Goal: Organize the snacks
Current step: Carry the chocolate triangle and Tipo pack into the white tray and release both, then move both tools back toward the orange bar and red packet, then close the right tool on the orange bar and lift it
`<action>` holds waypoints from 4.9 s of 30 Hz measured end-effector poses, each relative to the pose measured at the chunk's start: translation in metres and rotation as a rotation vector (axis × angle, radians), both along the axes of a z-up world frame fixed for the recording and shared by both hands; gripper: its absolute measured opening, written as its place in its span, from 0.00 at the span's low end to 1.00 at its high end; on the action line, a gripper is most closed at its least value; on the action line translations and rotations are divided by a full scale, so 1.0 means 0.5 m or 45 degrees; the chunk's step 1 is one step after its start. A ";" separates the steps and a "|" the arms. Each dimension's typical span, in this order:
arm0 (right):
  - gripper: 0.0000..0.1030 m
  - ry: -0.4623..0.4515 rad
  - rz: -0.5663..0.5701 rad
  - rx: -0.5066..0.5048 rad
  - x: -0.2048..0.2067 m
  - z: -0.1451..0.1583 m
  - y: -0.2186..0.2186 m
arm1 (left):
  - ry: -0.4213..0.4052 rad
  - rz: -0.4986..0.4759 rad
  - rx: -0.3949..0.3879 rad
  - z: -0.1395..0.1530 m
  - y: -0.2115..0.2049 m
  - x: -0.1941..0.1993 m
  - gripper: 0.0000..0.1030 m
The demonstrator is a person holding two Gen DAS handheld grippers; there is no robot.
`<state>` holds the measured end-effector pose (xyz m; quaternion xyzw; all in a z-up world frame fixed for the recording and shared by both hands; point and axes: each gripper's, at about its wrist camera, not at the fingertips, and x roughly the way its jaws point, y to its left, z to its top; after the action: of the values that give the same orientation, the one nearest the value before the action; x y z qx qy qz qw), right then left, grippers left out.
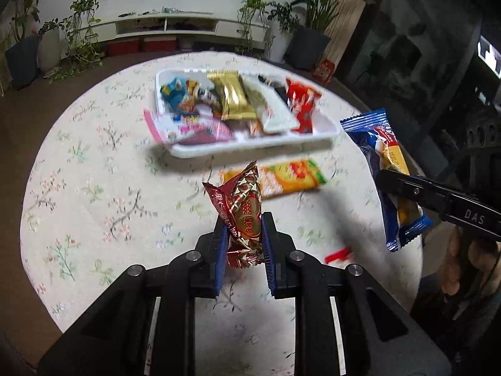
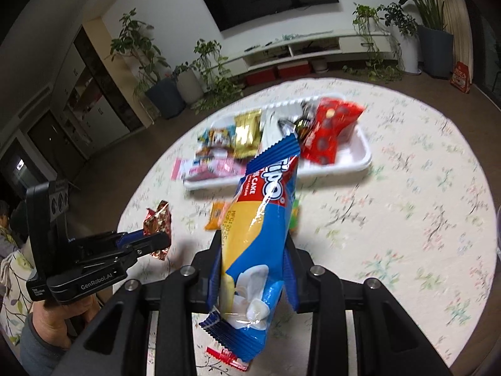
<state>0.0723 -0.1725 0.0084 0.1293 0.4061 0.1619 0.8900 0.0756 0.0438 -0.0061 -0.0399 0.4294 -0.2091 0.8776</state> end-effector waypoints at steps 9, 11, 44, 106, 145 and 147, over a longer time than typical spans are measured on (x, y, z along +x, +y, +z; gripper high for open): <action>0.35 -0.135 -0.012 -0.076 0.076 0.118 -0.048 | -0.077 0.014 -0.024 0.100 -0.017 0.084 0.18; 0.35 -0.171 -0.008 -0.107 0.101 0.150 -0.053 | -0.099 0.011 -0.009 0.128 -0.032 0.114 0.18; 0.36 0.165 0.179 -0.162 0.456 -0.032 0.035 | 0.113 0.073 0.108 -0.001 -0.106 0.435 0.20; 0.68 0.056 0.006 0.057 0.127 -0.065 -0.131 | 0.109 -0.062 0.530 -0.100 -0.283 -0.097 0.95; 0.67 -0.125 0.612 -0.278 0.117 -0.060 0.061 | 0.107 -0.040 0.243 -0.103 -0.125 -0.099 0.35; 0.67 -0.129 0.691 -0.334 0.129 -0.061 0.087 | 0.110 -0.030 0.209 -0.104 -0.111 -0.096 0.35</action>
<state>0.1370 -0.1290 -0.0219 -0.1083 0.3983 0.3462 0.8425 0.0276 -0.0117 -0.0582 0.0284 0.4829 -0.1814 0.8562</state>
